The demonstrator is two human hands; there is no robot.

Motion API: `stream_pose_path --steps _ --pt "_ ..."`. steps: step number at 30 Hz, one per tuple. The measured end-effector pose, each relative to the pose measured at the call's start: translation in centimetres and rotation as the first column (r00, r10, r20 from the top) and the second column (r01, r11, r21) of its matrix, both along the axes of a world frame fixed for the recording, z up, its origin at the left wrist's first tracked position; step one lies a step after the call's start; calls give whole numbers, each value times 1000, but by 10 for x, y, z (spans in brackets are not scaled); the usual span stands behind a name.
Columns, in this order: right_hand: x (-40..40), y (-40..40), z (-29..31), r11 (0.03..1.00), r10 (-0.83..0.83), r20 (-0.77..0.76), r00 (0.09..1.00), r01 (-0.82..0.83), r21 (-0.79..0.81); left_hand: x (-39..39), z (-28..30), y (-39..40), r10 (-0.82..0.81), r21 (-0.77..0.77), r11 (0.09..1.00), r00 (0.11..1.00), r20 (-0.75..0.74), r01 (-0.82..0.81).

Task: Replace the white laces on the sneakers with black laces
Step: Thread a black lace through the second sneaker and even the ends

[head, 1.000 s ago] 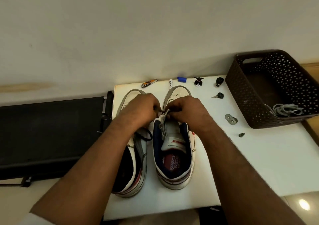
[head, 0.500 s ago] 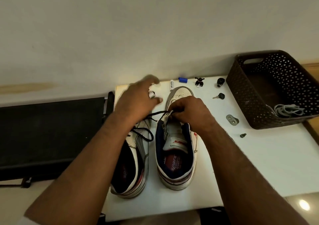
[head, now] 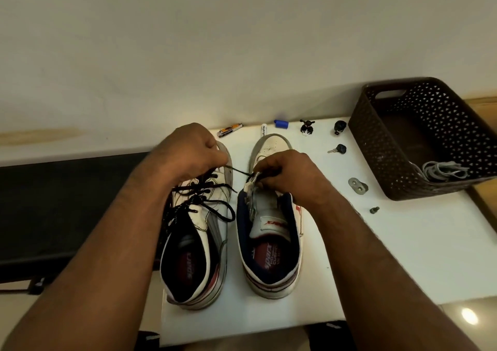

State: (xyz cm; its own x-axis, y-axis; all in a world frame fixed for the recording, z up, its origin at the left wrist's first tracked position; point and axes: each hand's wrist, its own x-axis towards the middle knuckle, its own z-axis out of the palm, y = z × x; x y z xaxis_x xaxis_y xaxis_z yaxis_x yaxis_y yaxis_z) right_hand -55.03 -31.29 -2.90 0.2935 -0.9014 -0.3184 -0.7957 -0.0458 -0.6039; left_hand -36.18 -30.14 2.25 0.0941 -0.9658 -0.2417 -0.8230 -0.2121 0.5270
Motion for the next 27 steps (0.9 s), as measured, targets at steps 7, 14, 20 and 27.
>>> stream_pose_path --steps 7,14,20,27 --pt "1 3 6 997 58 -35 998 -59 -42 15 12 9 -254 312 924 965 65 222" --pt "-16 0 20 996 -44 31 999 46 -70 10 11 0 -79 308 951 931 357 -37" --pt "-26 -3 24 981 -177 5 984 177 -73 24 13 -3 -1 223 966 861 509 -131" --pt "-16 3 23 981 -182 -67 981 186 58 -18 7 0 -18 -188 981 986 164 49"
